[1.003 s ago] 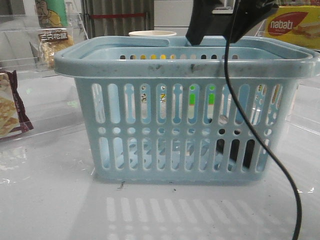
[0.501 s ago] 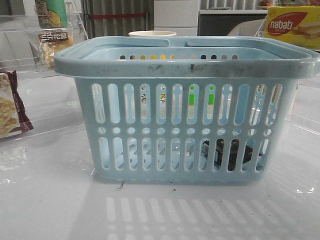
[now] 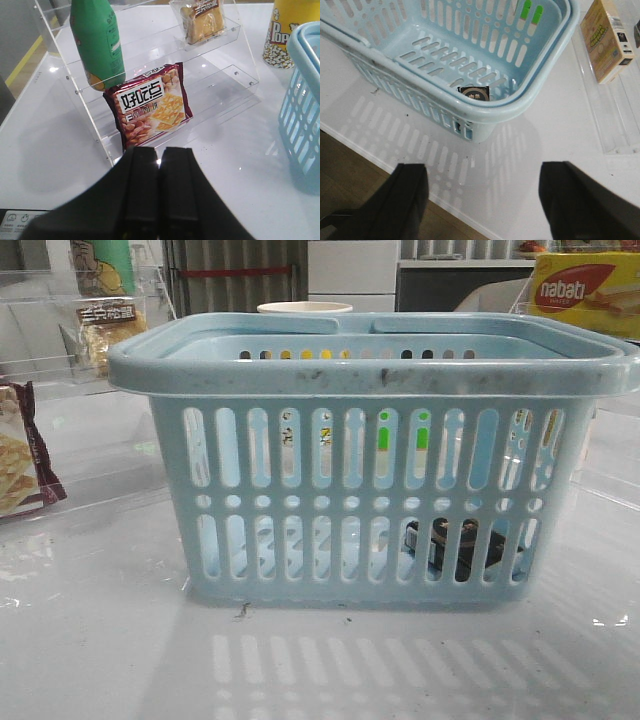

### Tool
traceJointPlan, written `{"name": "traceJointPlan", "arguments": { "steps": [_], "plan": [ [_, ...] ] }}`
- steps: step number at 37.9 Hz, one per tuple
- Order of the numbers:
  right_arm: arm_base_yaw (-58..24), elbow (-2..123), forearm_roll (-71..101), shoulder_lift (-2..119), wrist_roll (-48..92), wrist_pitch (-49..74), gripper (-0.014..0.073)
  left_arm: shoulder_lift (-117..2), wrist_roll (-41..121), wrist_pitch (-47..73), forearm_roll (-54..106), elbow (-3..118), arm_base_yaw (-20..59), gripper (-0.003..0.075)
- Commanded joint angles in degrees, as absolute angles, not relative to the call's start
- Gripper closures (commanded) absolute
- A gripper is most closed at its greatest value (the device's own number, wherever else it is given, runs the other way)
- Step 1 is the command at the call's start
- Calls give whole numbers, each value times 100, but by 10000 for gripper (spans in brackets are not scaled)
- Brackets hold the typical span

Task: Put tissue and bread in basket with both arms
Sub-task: 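Lower the tissue pack into the basket, open the right gripper, withdraw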

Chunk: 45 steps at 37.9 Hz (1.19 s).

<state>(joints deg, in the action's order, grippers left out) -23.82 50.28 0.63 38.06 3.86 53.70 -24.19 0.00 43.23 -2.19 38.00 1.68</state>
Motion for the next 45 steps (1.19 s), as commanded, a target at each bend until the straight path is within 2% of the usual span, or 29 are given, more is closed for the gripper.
{"name": "traceJointPlan", "arguments": {
  "steps": [1,45],
  "plan": [
    [-2378,5018,0,3513,355,4981,25,-2514,0,3897,-223,3951,218,629],
    [-2378,4959,0,3268,355,5072,25,-2514,0,3589,133,3951,218,629]
  ]
}}
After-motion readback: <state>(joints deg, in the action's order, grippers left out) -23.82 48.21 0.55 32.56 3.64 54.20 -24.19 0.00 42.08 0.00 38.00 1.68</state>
